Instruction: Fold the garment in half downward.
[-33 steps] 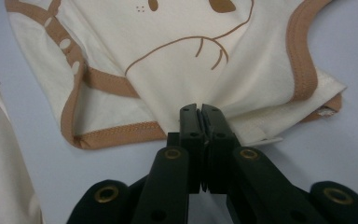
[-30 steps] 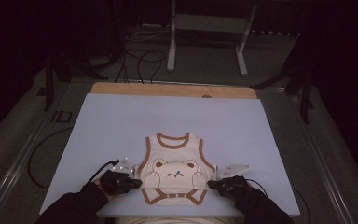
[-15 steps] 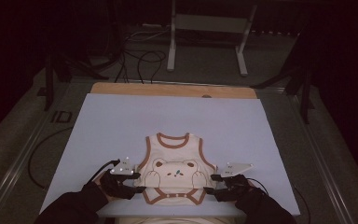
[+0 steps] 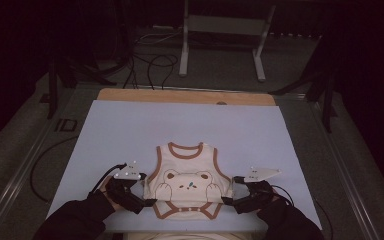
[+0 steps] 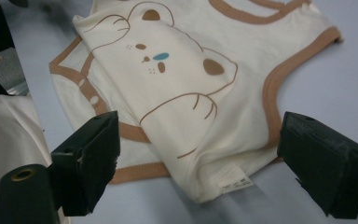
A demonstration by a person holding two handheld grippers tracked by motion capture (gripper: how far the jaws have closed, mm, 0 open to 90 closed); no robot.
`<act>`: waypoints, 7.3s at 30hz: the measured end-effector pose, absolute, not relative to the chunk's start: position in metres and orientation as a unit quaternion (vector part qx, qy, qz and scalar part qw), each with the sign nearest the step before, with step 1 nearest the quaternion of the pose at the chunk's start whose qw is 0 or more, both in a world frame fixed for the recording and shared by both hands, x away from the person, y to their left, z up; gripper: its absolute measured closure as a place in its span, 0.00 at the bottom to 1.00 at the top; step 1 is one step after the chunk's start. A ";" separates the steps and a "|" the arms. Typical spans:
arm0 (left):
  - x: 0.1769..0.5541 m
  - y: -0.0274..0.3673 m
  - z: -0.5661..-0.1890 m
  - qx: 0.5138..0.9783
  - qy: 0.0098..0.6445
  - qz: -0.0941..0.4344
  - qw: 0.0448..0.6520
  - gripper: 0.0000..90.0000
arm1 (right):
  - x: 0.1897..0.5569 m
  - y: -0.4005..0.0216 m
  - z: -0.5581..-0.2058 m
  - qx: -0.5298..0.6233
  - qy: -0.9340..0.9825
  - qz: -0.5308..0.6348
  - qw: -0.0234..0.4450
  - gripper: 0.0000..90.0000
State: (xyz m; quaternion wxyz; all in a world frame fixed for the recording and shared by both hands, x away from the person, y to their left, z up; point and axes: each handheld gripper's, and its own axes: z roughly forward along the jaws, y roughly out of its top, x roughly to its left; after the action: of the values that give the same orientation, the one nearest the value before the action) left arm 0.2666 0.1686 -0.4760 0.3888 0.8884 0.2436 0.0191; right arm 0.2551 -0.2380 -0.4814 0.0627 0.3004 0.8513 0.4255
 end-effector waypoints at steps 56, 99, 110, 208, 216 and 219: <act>0.359 0.158 -0.436 0.889 0.227 0.061 0.392 0.00 | 0.352 -0.208 -0.434 0.280 0.849 0.431 0.121 0.11; 0.421 0.135 -0.503 0.906 0.249 0.031 0.340 0.04 | 0.410 -0.186 -0.503 0.296 0.877 0.368 0.093 0.14; 0.430 0.133 -0.513 0.909 0.257 0.038 0.326 0.20 | 0.422 -0.185 -0.517 0.298 0.887 0.340 0.090 0.24; 0.429 0.131 -0.374 0.890 0.204 0.138 0.384 0.97 | 0.429 -0.181 -0.371 0.245 0.870 0.380 0.198 0.91; 0.429 0.130 -0.351 0.884 0.197 0.162 0.393 0.97 | 0.435 -0.181 -0.355 0.245 0.864 0.385 0.214 0.91; 0.427 0.131 -0.348 0.883 0.197 0.164 0.394 0.97 | 0.436 -0.181 -0.350 0.244 0.862 0.388 0.217 0.91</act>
State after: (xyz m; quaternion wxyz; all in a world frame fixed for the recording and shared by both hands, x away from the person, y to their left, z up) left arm 0.4271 0.1309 -0.3483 0.3935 0.8828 0.1974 0.1638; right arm 0.4357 -0.1814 -0.3505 0.2166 0.2441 0.8619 0.3881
